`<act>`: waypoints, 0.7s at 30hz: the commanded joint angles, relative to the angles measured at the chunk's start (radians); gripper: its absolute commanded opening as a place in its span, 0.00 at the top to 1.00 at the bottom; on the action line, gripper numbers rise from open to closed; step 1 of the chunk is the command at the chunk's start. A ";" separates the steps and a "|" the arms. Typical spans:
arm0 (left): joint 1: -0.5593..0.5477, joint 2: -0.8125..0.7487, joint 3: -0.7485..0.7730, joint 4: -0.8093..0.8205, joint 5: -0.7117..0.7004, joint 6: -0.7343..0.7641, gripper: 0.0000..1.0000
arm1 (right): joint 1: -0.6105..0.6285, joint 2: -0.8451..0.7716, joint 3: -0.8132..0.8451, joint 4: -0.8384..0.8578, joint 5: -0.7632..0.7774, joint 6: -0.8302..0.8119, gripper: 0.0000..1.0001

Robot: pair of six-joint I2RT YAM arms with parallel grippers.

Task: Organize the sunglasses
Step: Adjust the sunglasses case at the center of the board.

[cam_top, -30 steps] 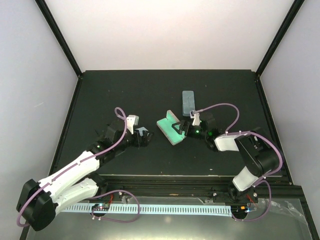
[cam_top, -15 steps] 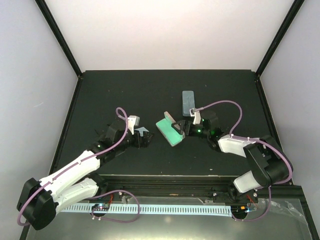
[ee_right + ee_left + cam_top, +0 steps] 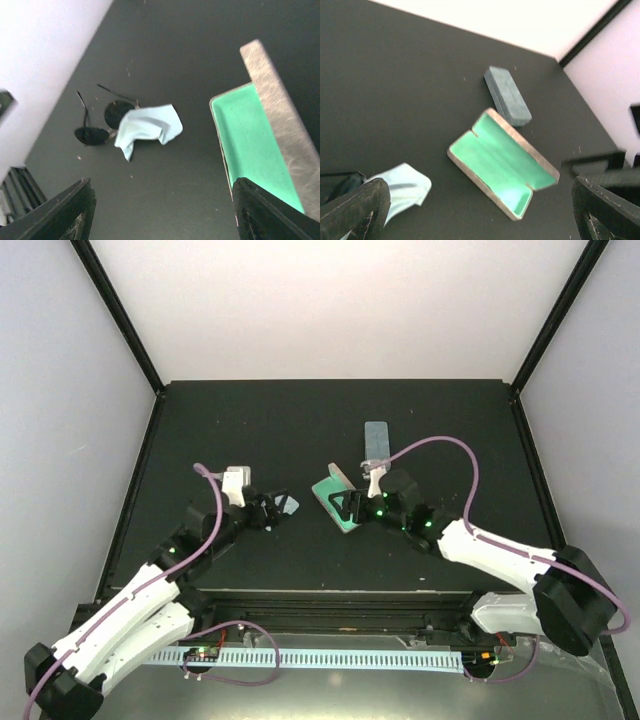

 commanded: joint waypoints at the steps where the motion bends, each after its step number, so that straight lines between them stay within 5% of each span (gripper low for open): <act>1: 0.016 -0.072 -0.024 -0.008 -0.116 -0.039 0.01 | 0.084 0.105 0.040 -0.066 0.115 0.001 0.27; 12: 0.039 -0.054 -0.028 -0.047 -0.088 -0.058 0.01 | 0.190 0.504 0.193 -0.032 0.033 0.072 0.36; 21: 0.049 -0.051 -0.038 -0.035 -0.052 -0.035 0.01 | 0.176 0.556 0.243 -0.249 0.400 0.114 0.31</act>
